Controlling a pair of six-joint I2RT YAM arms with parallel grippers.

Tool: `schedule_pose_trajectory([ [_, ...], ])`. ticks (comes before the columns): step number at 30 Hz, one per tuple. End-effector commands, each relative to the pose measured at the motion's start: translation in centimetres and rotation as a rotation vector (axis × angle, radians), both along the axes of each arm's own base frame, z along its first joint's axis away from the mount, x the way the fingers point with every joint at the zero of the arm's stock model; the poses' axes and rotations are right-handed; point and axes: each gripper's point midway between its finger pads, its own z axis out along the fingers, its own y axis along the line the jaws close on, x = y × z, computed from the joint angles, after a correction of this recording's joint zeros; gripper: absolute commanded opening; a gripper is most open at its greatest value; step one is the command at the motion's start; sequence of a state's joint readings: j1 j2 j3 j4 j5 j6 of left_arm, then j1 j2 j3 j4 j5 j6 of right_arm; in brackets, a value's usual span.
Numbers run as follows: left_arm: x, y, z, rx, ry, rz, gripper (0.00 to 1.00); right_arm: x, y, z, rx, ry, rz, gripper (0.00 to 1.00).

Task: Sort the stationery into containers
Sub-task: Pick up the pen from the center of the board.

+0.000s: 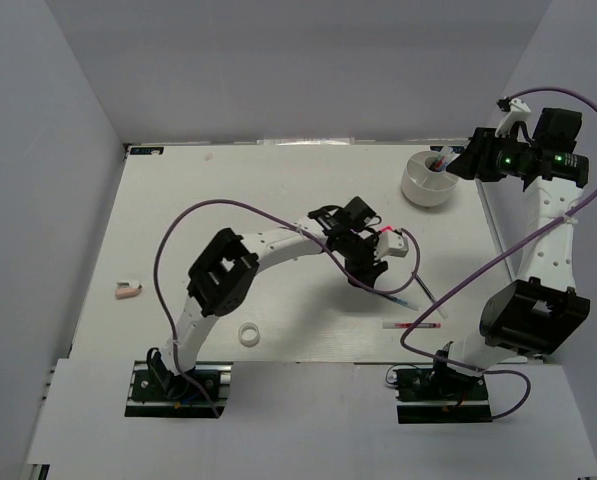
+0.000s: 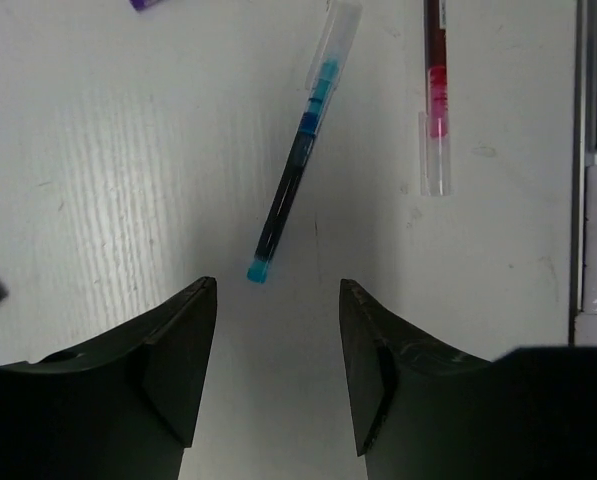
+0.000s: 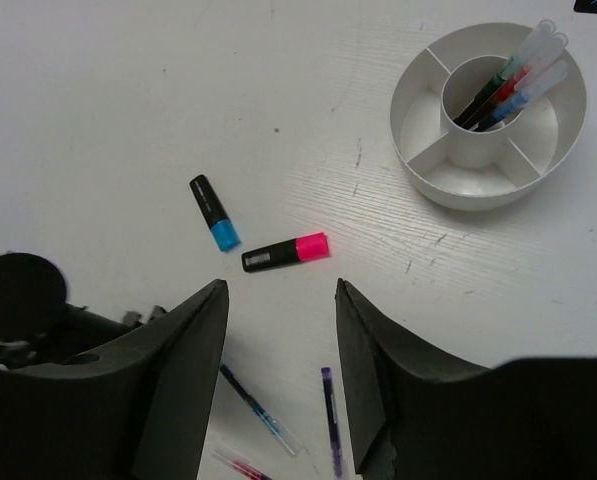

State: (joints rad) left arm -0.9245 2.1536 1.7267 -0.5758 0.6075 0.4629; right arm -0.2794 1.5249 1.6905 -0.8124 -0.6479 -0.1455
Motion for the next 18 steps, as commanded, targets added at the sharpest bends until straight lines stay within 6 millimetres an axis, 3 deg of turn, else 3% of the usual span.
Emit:
schedule_pose_trajectory([
  [1,-0.1,-2.1,0.9,-0.008,-0.06,-0.053,0.61,-0.9,0.5,0.0,0.08,0.026,0.026,0.53],
  [4,-0.9,-3.7,-0.5,0.008,-0.079,-0.107,0.61,-1.2,0.3,0.6,0.104,0.014,0.019,0.53],
  [8,-0.9,-4.0,-2.0,0.034,-0.129,-0.114,0.61,-1.0,0.3,0.4,0.145,0.035,0.035,0.52],
  [13,-1.8,-2.5,-4.5,0.103,-0.136,-0.164,0.6,-1.0,0.0,0.0,0.143,0.037,0.038,0.51],
  [14,-2.5,-1.8,-5.6,0.125,-0.152,-0.18,0.57,-0.9,-0.2,0.0,0.141,0.036,0.035,0.51],
  [15,-2.1,-2.0,-5.3,0.117,-0.171,-0.175,0.56,-0.9,-0.2,0.1,0.139,0.029,0.038,0.51],
  [18,-2.5,-1.2,-6.9,0.158,-0.177,-0.167,0.51,-0.9,-0.3,0.2,0.138,0.027,0.037,0.51],
])
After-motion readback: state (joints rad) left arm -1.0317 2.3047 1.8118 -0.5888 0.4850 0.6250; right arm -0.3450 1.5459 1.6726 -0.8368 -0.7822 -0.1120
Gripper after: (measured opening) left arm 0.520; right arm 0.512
